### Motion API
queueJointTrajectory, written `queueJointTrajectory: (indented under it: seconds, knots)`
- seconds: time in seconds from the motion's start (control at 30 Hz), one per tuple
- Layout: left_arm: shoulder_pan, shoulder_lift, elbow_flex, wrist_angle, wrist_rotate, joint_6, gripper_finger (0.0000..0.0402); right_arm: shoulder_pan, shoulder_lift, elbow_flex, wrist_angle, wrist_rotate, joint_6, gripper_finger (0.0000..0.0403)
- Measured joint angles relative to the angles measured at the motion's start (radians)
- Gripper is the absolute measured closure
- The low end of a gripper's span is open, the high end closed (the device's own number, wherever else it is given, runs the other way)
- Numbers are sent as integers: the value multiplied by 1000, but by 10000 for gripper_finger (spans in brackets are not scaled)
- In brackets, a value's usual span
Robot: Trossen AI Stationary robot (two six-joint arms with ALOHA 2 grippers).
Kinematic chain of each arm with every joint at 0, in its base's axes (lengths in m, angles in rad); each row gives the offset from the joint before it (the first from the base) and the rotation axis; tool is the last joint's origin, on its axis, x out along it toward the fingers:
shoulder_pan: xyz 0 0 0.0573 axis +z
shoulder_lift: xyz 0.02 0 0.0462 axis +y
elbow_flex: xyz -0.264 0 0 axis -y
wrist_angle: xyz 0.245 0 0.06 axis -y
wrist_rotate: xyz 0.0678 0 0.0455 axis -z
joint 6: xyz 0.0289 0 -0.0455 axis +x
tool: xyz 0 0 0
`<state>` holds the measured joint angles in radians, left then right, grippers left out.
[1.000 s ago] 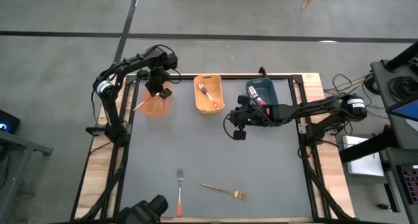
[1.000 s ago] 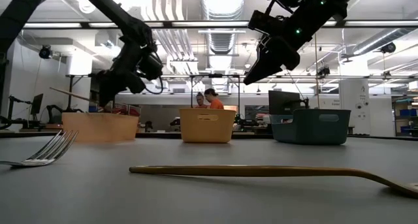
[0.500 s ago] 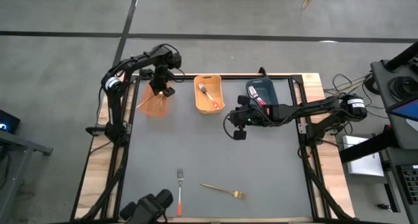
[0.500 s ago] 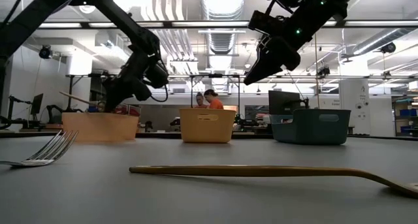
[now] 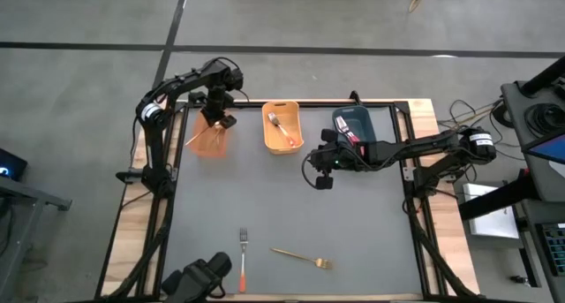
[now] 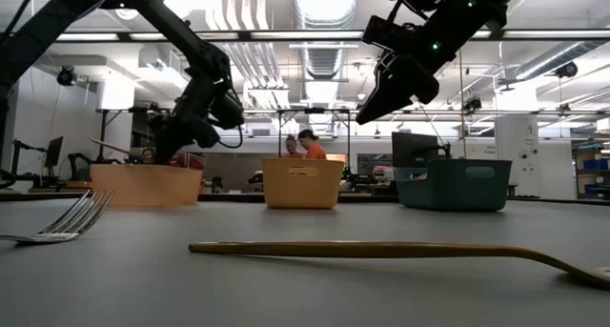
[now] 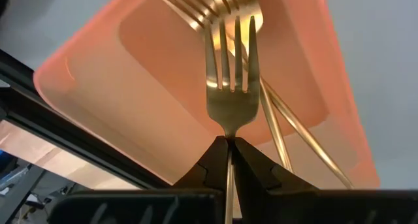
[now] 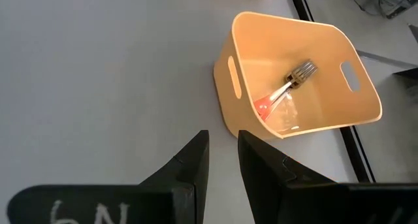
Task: Sort silverware by color (type)
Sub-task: Put the gold fork into the orange bin
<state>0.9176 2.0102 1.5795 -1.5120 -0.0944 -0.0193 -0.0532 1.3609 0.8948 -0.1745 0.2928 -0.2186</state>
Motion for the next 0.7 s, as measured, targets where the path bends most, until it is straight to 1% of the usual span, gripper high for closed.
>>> queueJointTrajectory:
  seconds: [0.27, 0.5, 0.7]
  knots:
    - [3, 0, -1, 38, 0, 0, 401, 0, 0, 0, 0, 2, 1, 330]
    - [3, 1, -2, 48, 0, 0, 402, 0, 0, 0, 0, 23, 2, 330]
    - [4, 26, -2, 53, 1, 1, 402, 0, 0, 0, 0, 23, 2, 330]
